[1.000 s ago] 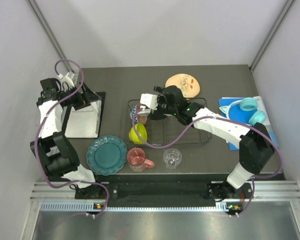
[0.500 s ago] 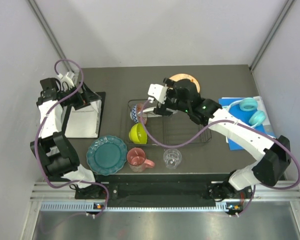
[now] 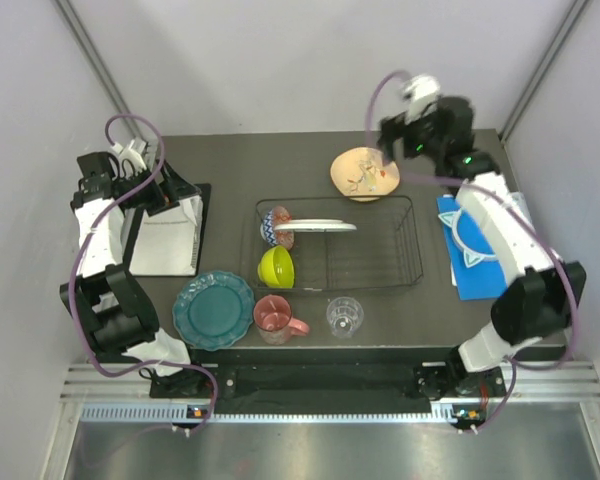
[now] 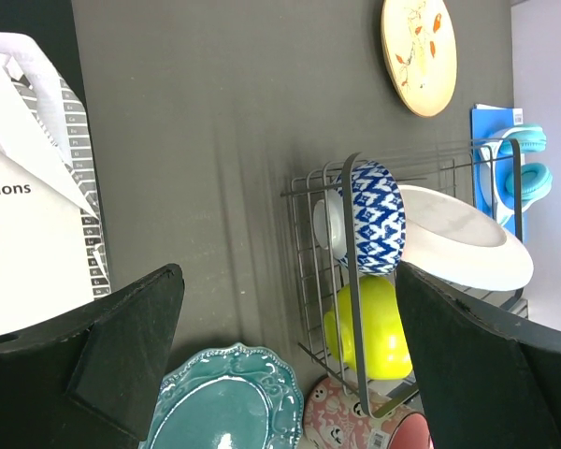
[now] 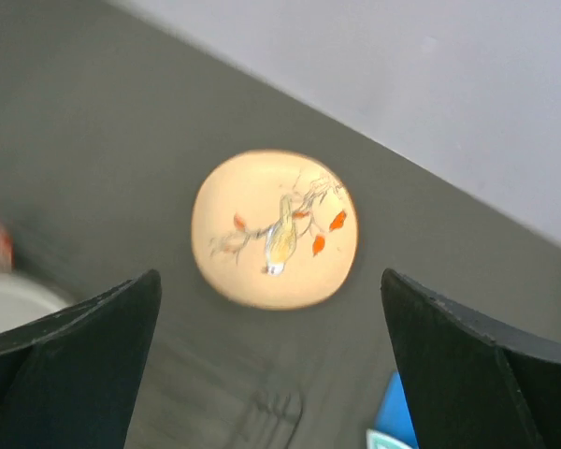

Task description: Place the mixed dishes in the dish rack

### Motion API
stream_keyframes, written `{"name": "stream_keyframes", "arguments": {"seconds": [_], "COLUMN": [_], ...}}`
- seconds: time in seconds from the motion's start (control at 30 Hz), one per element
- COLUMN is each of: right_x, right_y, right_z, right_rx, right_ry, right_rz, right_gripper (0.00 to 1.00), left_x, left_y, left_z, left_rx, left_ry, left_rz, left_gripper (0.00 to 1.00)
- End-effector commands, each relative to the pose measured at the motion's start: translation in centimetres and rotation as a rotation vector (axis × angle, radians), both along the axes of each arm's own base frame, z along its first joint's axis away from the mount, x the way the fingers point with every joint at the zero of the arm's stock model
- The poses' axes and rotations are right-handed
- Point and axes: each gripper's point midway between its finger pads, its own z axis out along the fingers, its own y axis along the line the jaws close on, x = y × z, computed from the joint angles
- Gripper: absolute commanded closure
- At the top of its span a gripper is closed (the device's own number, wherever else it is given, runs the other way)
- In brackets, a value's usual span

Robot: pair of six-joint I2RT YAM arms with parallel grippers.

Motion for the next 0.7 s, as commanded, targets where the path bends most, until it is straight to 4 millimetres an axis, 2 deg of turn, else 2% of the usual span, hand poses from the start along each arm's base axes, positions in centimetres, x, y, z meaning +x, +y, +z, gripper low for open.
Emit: {"name": "stream_keyframes", "arguments": {"seconds": [0.0,0.03,0.07,0.1,0.17,0.37,0.43,0.67], "right_x": [8.2,9.3,10.7,11.7,13.4,15.7,16.0,16.5], "right_y": [-7.6,-9.0,-11.0,-11.2,-12.2,-12.7,-12.3,-10.6], "right_z": [-1.0,-2.4,-3.2,-6.3,-9.1,-14.0,-14.8,-19.4], "right_rx": [0.608,0.759,0.829,0.884,0.884,0.850,0.859,0.821], "right_ry": [0.291,0.392,0.402,0.477,0.467,0.544,0.571,0.668], "right_rz": [-0.225,-0.264,-0.265,-0.278,-0.333,-0.385,-0.369,-0.402], "right_gripper": [0.00,0.00,0.00,0.00,0.00,0.00,0.00,0.00], "left_x": [0.7,0.6,0.7,0.7,0.8,1.1,1.4,1.5], "left_y": [0.1,0.2,0.2,0.2,0.4,0.5,0.5,0.1], "left_z": [2.2,2.1,2.1,2.1,1.9,1.6,1.5,0.9], "left_rx": [0.027,0.030,0.034,0.038,0.043,0.047,0.040,0.035], "left_ry": [-0.082,-0.084,-0.085,-0.086,-0.081,-0.070,-0.067,-0.058], "left_rz": [-0.009,-0.010,-0.010,-0.009,-0.007,-0.005,-0.002,-0.004], "left_gripper": [0.01,0.01,0.01,0.01,0.01,0.01,0.01,0.01]}}
